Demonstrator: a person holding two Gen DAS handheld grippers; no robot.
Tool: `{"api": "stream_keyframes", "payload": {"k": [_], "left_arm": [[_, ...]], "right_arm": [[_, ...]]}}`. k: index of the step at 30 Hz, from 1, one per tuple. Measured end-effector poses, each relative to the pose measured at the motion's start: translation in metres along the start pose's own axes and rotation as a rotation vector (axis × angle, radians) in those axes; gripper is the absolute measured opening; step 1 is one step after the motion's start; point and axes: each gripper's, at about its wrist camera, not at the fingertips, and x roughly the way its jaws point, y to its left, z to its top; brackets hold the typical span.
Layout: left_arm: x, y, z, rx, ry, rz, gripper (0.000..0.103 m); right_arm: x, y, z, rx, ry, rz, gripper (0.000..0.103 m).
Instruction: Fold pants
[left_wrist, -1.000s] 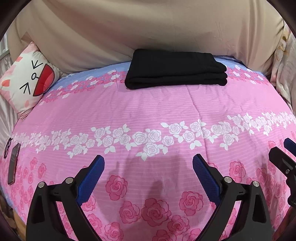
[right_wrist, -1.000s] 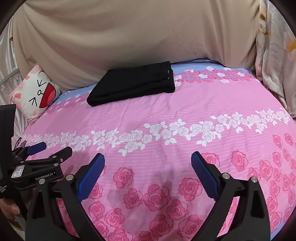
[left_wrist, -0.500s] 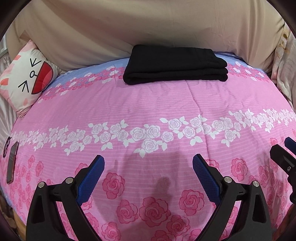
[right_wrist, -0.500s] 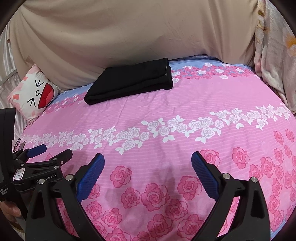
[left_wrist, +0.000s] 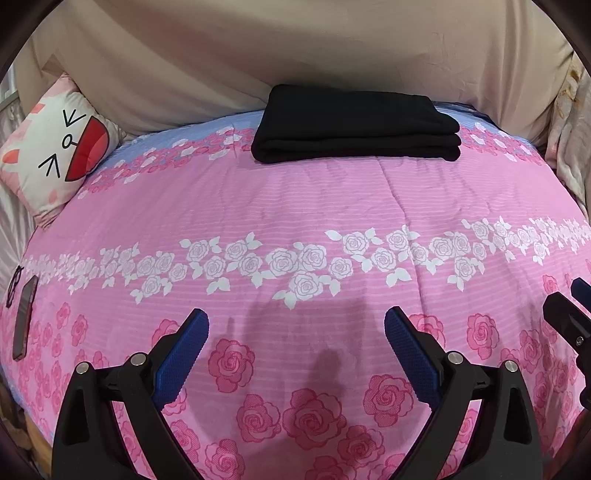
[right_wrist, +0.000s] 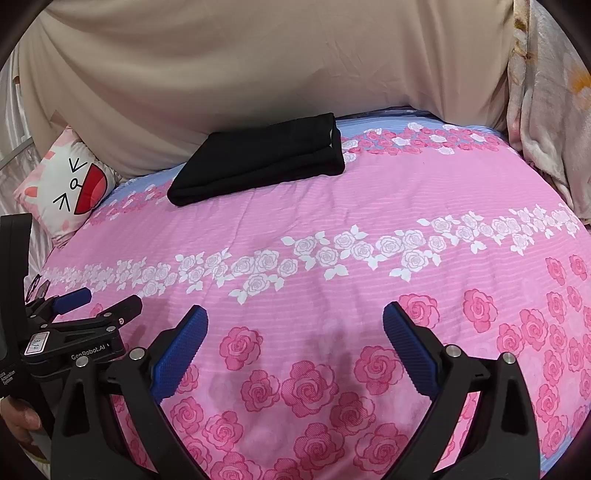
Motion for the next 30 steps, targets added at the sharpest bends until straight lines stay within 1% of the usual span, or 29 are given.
{"api": "stream_keyframes", "payload": {"k": [18,30], "left_arm": [[0.0000,-0.0008,-0.0024,0.008,0.002,-0.005,0.095],[-0.0051,-0.0047,-0.0008,0.020,-0.012,-0.026,0.095]], "right_arm": [[-0.0004,0.0007,-0.0015,0.001,0.004,-0.004,0.095],[0.0007,0.0014,-0.0009,-0.001,0.007,0.000,0.095]]}}
